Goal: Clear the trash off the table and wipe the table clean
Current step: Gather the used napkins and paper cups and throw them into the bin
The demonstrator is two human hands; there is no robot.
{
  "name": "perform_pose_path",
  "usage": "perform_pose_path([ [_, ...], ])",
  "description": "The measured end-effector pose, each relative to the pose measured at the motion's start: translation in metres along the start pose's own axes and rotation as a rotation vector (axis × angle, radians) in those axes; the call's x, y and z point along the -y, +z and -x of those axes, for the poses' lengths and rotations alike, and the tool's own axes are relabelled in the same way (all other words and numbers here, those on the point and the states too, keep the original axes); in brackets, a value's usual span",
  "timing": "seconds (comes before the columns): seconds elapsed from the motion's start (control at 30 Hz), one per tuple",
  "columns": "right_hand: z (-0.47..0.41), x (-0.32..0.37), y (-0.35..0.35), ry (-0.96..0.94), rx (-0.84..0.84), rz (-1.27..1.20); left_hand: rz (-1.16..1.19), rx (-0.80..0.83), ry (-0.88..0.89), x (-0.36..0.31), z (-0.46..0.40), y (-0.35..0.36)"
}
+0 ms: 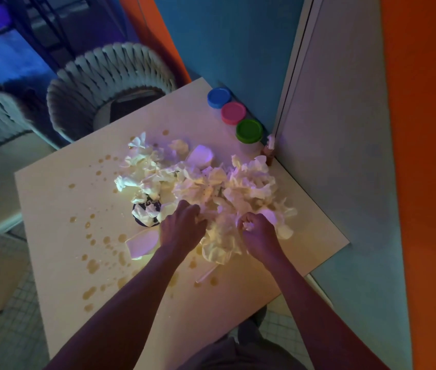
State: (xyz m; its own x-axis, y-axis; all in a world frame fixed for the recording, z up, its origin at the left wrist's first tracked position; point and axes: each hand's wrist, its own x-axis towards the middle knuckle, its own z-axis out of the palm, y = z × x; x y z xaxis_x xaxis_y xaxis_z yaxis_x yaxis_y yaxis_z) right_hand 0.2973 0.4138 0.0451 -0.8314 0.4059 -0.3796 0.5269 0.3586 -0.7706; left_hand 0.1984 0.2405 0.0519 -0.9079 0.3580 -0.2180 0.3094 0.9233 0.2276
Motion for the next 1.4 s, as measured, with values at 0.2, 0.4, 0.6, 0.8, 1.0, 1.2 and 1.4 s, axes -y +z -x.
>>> perform_pose_path([
  [0.2,-0.004,0.012,0.018,-0.095,0.077,0.174,0.254,-0.148,-0.128,0.009,0.01,-0.005],
  [0.4,-0.006,0.016,0.036,-0.135,0.218,0.587,0.444,-0.187,-0.286,0.022,0.025,-0.009],
  [0.6,-0.01,0.01,0.041,-0.166,0.207,0.636,0.561,-0.213,-0.308,0.032,0.04,-0.008],
  [0.8,-0.014,0.013,0.04,-0.079,0.154,0.476,0.604,-0.168,-0.354,0.036,0.05,-0.002],
  [1.0,-0.015,0.016,0.034,0.016,0.087,0.259,0.611,-0.175,-0.393,0.038,0.054,0.003],
  [1.2,-0.011,0.023,0.022,-0.039,0.058,0.011,0.505,-0.124,-0.372,0.038,0.058,0.012],
  [1.4,-0.007,0.026,0.013,-0.008,0.017,-0.026,0.432,-0.082,-0.432,0.035,0.053,0.018],
])
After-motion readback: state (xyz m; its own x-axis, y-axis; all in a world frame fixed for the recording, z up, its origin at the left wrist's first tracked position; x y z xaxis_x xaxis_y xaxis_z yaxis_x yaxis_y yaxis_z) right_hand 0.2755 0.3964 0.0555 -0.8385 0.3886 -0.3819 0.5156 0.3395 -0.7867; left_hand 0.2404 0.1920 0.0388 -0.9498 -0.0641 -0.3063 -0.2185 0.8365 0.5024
